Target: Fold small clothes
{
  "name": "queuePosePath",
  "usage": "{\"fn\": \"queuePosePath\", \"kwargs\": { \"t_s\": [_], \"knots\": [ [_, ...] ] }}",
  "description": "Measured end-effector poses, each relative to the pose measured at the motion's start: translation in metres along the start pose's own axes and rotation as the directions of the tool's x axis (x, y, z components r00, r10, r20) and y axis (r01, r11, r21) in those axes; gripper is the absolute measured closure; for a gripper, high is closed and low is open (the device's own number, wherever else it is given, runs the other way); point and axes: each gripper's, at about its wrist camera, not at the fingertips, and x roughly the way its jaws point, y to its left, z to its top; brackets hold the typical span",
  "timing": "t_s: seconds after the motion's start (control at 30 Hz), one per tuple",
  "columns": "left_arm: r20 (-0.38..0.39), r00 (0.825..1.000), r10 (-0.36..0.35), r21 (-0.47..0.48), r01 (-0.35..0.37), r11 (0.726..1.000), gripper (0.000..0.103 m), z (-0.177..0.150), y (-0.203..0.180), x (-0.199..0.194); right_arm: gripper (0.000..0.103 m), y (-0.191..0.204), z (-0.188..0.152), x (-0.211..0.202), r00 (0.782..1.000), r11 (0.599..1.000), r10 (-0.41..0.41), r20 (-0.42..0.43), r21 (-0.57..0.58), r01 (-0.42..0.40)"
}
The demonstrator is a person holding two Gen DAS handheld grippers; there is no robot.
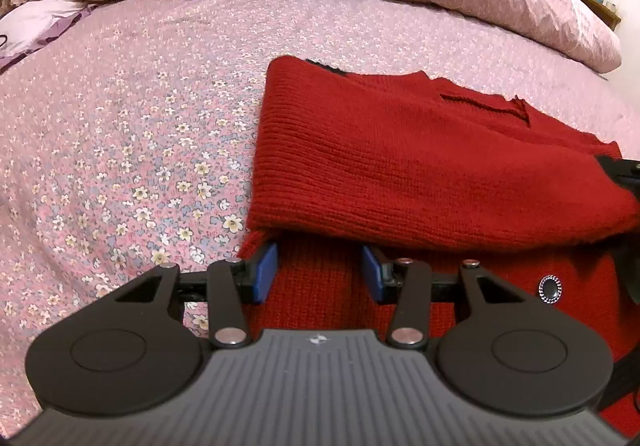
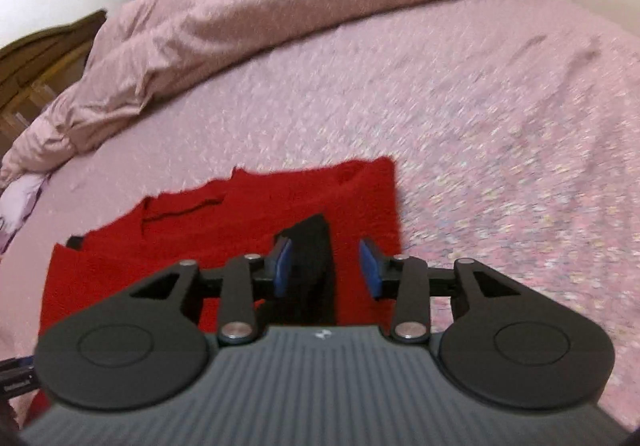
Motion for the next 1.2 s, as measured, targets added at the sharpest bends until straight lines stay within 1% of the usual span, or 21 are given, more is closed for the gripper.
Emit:
{"fn": "queuePosePath", "kwargs": {
  "t_s": [0.1, 0.23, 0.27, 0.3, 0.33, 0.37, 0.43, 0.53, 0.6, 0.67, 0.73, 0.83, 0.9, 0.97, 1.0, 1.07, 1.2],
  "knots": [
    [-0.002, 1.0, 0.004, 0.003, -0.004, 1.0, 0.051, 0.0, -0.001, 0.001, 0.062, 0.003, -0.001, 0.011, 0.999, 0.999, 0.04, -0.026, -0.03, -0.041],
    [-0.003, 1.0, 0.014, 0.012, -0.014, 1.0, 0.051, 0.0, -0.003, 0.001, 0.064, 0.009, -0.004, 0.016, 0.998, 0.996, 0.05, -0.022, -0.068, -0.052],
    [-0.003, 1.0, 0.016, 0.013, -0.016, 1.0, 0.051, 0.0, -0.003, 0.001, 0.079, 0.01, -0.004, 0.015, 0.998, 0.996, 0.055, -0.02, -0.074, -0.056],
    [-0.002, 1.0, 0.017, 0.014, -0.017, 1.0, 0.051, 0.0, -0.003, 0.001, 0.089, 0.012, -0.003, 0.013, 0.997, 0.994, 0.069, -0.017, -0.078, -0.07],
    [-0.002, 1.0, 0.016, 0.014, -0.016, 1.0, 0.051, 0.0, -0.003, 0.001, 0.089, 0.013, -0.002, 0.011, 0.995, 0.992, 0.096, -0.01, -0.082, -0.097],
    [-0.001, 1.0, 0.014, 0.013, -0.014, 1.0, 0.051, 0.0, -0.003, 0.001, 0.09, 0.015, -0.002, 0.006, 0.995, 0.991, 0.099, 0.015, -0.093, -0.097],
    [-0.001, 1.0, 0.012, 0.011, -0.012, 1.0, 0.051, 0.0, -0.002, 0.0, 0.09, 0.02, 0.0, -0.008, 0.99, 0.987, 0.097, 0.1, -0.141, -0.082],
    [-0.004, 1.0, 0.011, 0.019, -0.011, 1.0, 0.051, 0.001, -0.004, -0.001, 0.09, 0.02, 0.004, -0.019, 0.983, 0.99, 0.079, 0.168, -0.128, -0.058],
    [-0.003, 1.0, -0.002, 0.027, 0.002, 1.0, 0.051, 0.002, -0.005, -0.001, 0.09, 0.018, 0.007, -0.017, 0.981, 0.992, 0.048, 0.185, -0.122, -0.026],
    [-0.002, 1.0, -0.009, 0.037, 0.009, 0.999, 0.051, 0.001, -0.006, -0.001, 0.09, 0.013, 0.007, -0.012, 0.983, 0.995, 0.016, 0.184, -0.101, 0.003],
    [-0.002, 1.0, -0.009, 0.041, 0.009, 0.999, 0.051, 0.0, -0.006, 0.0, 0.09, 0.007, 0.006, -0.002, 0.987, 0.997, -0.005, 0.163, -0.077, 0.018],
    [-0.006, 1.0, -0.012, 0.041, 0.012, 0.999, 0.051, 0.001, -0.005, 0.001, 0.089, 0.002, -0.005, 0.019, 0.993, 0.992, -0.045, 0.107, -0.115, 0.058],
    [-0.018, 1.0, -0.018, 0.054, 0.019, 0.998, 0.051, 0.002, -0.007, -0.003, 0.087, 0.0, -0.012, 0.023, 0.991, 0.992, -0.041, 0.125, -0.117, 0.055],
    [-0.029, 0.999, -0.046, 0.065, 0.048, 0.997, 0.051, 0.005, -0.008, -0.01, 0.085, 0.001, -0.009, 0.021, 0.992, 0.993, -0.04, 0.121, -0.103, 0.052],
    [-0.023, 0.997, -0.071, 0.07, 0.073, 0.995, 0.051, 0.006, -0.008, -0.017, 0.083, 0.0, -0.007, 0.02, 0.993, 0.994, -0.043, 0.111, -0.093, 0.053],
    [0.003, 0.995, -0.099, 0.087, 0.098, 0.991, 0.051, 0.01, -0.01, -0.029, 0.08, 0.001, -0.004, 0.015, 0.994, 0.994, -0.051, 0.097, -0.094, 0.06],
    [0.068, 0.991, -0.117, 0.118, 0.108, 0.987, 0.051, 0.023, -0.013, -0.043, 0.079, 0.003, -0.004, -0.004, 0.991, 0.991, -0.082, 0.11, -0.1, 0.093]
  ]
}}
